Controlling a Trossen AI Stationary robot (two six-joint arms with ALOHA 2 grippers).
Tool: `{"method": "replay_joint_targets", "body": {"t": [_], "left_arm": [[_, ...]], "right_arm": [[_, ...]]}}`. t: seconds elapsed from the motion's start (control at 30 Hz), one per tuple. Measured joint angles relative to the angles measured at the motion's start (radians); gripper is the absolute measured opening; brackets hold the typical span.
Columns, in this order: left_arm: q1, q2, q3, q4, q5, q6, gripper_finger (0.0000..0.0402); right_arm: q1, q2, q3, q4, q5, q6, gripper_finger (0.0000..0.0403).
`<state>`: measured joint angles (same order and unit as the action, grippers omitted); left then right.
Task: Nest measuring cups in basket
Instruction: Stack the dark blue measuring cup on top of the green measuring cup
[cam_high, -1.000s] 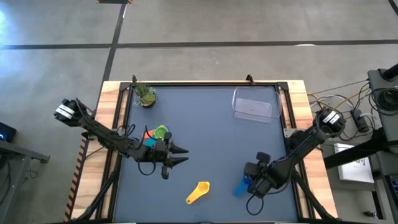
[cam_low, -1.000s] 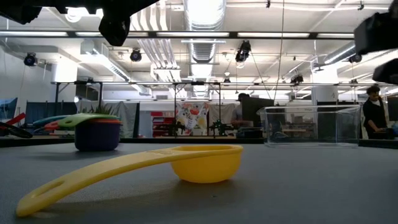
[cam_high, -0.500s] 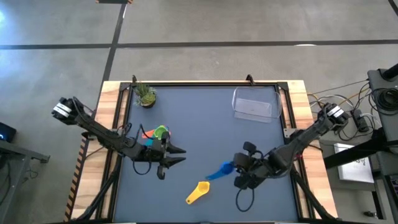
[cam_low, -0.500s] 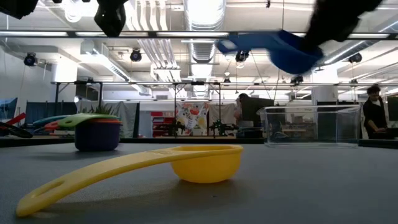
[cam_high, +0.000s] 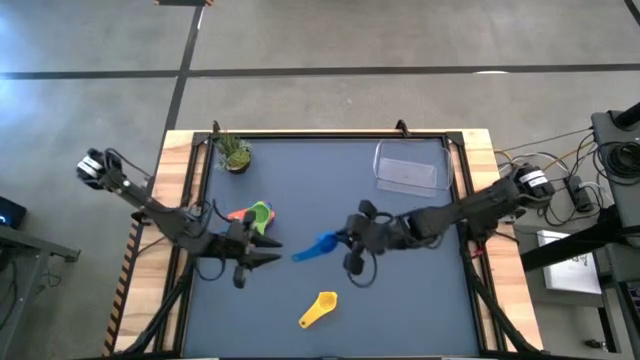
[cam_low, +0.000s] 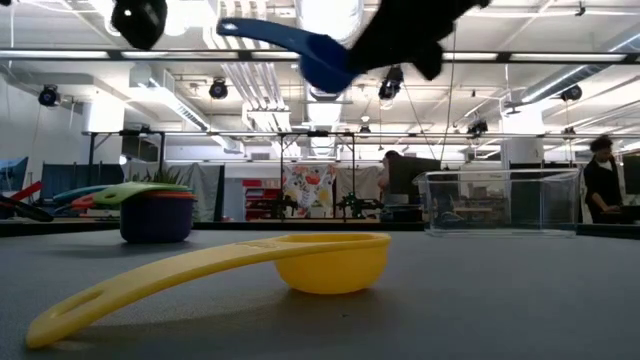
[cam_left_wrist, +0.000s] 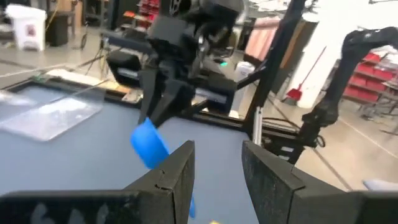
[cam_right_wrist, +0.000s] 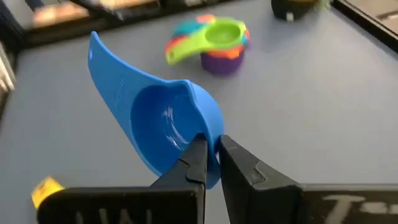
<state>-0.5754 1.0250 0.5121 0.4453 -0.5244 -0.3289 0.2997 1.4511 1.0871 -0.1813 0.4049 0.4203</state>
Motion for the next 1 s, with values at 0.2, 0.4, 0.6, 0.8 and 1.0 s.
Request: {"method": "replay_joint_targets", "body": {"t": [0.2,0.4,0.6,0.8,1.0], "left_arm": [[-0.031,-0.149,-0.002,-0.26,-0.061,-0.118,0.0116],[-0.032,-0.232,-0.003,-0.385,-0.054,-0.218,0.0116],[-0.028,-0.246,-0.003,-0.474,-0.108,-0.157,0.0116],[0.024,-0.22,-0.004,-0.628,-0.145,-0.227,0.0116],[0.047,-0.222,-0.004,-0.705,-0.141,-0.287,0.0128]], "right_arm": [[-0.099,0.034,0.0,0.12,-0.058,-0.089,0.0014],[-0.164,0.08,-0.001,0.15,-0.056,-0.126,0.0014],[-0.217,0.142,-0.001,0.225,-0.067,-0.258,0.0014],[-0.265,0.209,-0.001,0.27,-0.065,-0.336,0.0014],[-0.299,0.265,0.025,0.314,-0.076,-0.405,0.0014]]}}
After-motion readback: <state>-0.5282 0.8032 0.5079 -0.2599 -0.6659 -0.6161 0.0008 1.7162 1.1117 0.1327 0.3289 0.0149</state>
